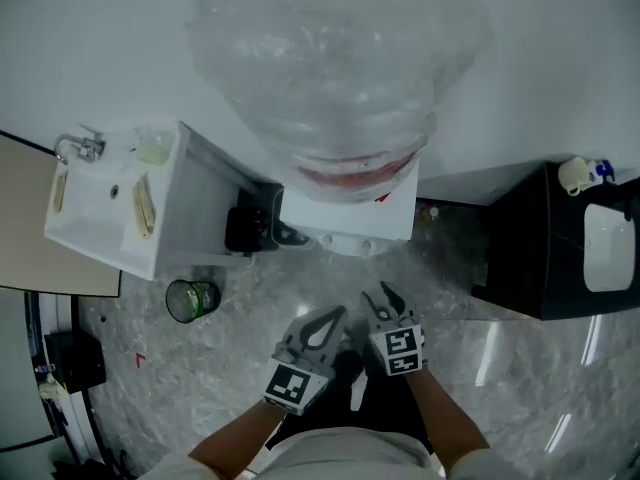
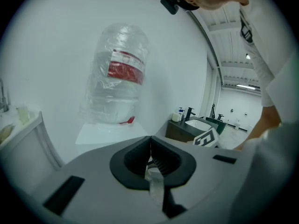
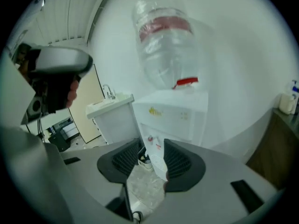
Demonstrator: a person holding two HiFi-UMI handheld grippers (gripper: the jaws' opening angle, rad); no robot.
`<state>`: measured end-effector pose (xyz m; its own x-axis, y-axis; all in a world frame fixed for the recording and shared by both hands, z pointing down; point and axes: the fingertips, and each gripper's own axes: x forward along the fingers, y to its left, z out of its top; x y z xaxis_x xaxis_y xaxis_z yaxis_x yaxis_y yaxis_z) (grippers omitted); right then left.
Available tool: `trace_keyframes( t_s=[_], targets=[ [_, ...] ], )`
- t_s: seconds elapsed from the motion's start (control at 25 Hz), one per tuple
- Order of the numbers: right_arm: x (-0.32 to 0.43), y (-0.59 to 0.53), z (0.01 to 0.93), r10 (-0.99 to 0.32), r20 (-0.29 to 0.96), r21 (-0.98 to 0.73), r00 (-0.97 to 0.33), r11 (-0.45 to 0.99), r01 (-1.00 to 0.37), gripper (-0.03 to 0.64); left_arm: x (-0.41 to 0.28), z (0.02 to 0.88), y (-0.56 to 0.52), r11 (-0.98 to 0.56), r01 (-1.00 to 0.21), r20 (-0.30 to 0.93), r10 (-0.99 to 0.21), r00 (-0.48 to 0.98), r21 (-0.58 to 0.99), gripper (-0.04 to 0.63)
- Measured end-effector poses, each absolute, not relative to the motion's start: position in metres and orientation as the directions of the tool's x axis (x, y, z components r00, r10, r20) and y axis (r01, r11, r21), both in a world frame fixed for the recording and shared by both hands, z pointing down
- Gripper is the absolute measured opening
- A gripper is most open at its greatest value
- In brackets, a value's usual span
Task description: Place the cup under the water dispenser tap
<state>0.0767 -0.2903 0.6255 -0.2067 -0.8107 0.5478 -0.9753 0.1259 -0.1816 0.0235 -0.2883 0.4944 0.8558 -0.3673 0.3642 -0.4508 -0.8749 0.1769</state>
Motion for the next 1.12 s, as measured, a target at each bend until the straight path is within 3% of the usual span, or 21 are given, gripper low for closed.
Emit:
trace_keyframes(
  t_s=[0.04,0.28,0.44,1.12],
  targets=[
    [0.077,-0.285,0.601,-0.823,0.534,-0.170,-0.196,0.123,-0.978,0.160,0.022,0.485,-0.283,-0.873,-0.456,0.368,-0.372,0.852,0.173,0.006],
    [0.068,-0.255,0.488,-0.866,0.473,-0.134,-0.163,0.113,-0.985,0.053,0.009,0.439,-0.252,-0.860,-0.464,0.369,-0.369,0.853,0.214,0.006],
    [0.055,-0.241,0.439,-0.884,0.433,-0.138,-0.173,0.124,-0.983,0.020,0.003,0.410,-0.236,-0.862,-0.453,0.332,-0.368,0.868,0.229,0.006],
    [0.026,-0.240,0.403,-0.905,0.392,-0.076,-0.168,0.150,-0.986,0.015,-0.025,0.381,-0.241,-0.865,-0.463,0.271,-0.407,0.872,0.191,0.006]
  ],
)
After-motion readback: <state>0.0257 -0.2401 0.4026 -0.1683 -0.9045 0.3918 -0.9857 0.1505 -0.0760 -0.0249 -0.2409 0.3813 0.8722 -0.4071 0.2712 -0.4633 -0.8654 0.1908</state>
